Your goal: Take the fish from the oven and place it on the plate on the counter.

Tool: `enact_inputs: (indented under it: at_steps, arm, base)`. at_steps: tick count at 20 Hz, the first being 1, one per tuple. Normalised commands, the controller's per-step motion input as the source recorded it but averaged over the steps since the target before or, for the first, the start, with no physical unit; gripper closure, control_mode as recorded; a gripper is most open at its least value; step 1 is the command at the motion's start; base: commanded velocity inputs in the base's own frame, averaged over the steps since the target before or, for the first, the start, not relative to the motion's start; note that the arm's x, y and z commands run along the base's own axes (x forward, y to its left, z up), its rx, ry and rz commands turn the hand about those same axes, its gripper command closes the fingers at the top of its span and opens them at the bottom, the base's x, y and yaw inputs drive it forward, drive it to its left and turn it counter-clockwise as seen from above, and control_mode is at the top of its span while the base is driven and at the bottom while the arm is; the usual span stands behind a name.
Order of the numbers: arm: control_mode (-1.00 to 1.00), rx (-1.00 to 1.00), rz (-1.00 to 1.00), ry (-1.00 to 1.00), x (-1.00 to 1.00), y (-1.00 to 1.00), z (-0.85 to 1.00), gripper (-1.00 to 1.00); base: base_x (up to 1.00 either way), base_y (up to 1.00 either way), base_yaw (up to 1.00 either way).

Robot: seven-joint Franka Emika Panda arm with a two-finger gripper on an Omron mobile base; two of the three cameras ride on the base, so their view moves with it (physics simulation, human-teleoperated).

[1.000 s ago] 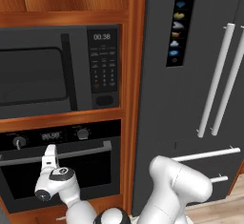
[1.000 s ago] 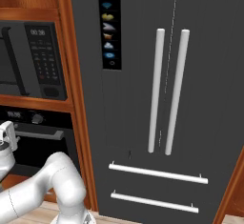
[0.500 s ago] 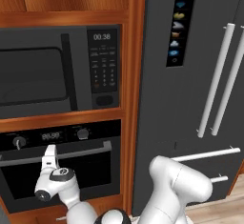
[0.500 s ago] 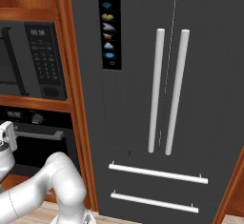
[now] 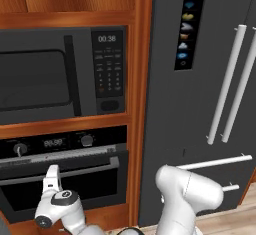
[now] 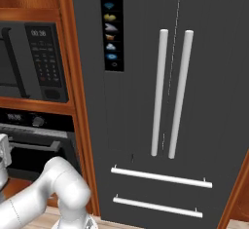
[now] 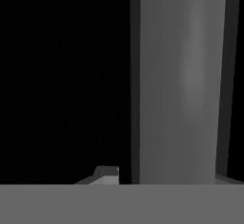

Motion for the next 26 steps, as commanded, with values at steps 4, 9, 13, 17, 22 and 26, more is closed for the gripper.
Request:
enact_inputs:
  at_steps: [4,9,13,17,22,26]
  arm:
    - [-1.0,0.0,0.0,0.09,-0.89,0.0,-0.9,1.0]
    - [-1.0,0.0,0.0,0.04,-0.94,0.0,-1.0,1.0]
    - [-1.0,0.0,0.0,0.0,-0.97,0.0,-1.0,1.0]
    - [-1.0,0.0,0.0,-0.05,-0.99,0.0,-0.94,1.0]
    - [-1.0,0.0,0.0,-0.07,-0.98,0.0,-0.72,1.0]
    - [-1.0,0.0,0.01,-0.06,-0.94,0.0,-0.66,1.0]
  base:
    - [0.0,0.0,0.0]
    - [0.0,0.0,0.0]
    - [0.0,0.0,0.0]
    - [0.0,0.0,0.0]
    - [0.0,0.0,0.0]
    - [0.0,0.0,0.0]
